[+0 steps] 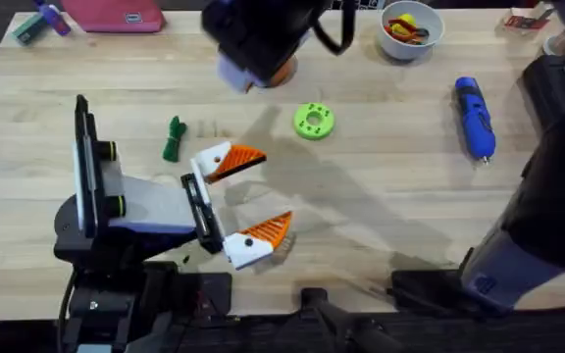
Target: Pick up the gripper from the table and insert it into the empty holder that is missing its gripper. Then pick up a screw, insert it into the mounting hole, and use the screwdriver to tighten it. Finally, clean up the table by picking up the vegetable and placing it into the bucket.
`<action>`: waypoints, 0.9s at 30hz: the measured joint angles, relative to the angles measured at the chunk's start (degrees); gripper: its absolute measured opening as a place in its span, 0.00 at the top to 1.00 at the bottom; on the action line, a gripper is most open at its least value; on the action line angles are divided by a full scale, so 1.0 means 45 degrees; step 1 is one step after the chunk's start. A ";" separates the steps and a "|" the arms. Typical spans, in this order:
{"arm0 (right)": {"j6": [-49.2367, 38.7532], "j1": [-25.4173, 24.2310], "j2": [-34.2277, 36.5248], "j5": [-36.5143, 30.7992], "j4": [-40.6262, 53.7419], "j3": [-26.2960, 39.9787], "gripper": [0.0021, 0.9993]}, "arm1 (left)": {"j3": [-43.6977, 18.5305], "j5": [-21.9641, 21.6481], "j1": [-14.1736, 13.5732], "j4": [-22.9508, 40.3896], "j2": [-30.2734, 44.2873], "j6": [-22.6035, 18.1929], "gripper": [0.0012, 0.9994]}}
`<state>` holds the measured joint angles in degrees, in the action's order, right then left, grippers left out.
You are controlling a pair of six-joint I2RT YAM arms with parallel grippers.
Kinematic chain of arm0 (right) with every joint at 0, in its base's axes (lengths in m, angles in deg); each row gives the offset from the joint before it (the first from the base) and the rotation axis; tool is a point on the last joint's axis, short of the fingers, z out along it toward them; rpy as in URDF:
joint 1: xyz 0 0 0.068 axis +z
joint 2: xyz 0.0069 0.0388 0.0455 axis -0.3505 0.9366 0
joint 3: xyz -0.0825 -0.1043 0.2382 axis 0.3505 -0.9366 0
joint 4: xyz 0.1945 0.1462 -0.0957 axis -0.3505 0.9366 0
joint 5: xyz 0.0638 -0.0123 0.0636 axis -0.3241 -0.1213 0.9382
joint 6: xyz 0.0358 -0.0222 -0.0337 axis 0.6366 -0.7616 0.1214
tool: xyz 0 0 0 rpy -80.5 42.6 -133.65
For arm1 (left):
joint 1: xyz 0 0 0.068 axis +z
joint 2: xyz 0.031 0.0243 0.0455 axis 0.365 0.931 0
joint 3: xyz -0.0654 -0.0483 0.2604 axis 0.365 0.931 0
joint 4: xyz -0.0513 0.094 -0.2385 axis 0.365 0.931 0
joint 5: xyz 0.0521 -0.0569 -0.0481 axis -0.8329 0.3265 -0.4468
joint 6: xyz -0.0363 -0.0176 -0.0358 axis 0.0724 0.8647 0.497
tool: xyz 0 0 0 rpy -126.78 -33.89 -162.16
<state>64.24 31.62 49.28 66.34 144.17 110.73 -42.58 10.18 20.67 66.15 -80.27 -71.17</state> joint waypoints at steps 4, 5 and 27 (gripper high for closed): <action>-0.0931 0.0741 0.0000 0.0253 0.0103 0.0000 1.00 | 0.0000 0.0000 0.0000 0.0000 0.0004 0.0000 0.01; -0.1071 0.0884 0.0000 0.0281 0.0104 0.0000 1.00 | 0.0000 0.0000 0.0000 -0.0004 0.0000 0.0000 0.01; -0.2709 0.1851 0.0565 0.1235 0.0487 0.0024 1.00 | 0.0000 0.0002 0.0000 -0.0003 0.0000 0.0000 0.01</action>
<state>52.05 39.95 51.82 71.89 146.36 110.83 -42.58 10.19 20.67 66.14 -80.26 -71.17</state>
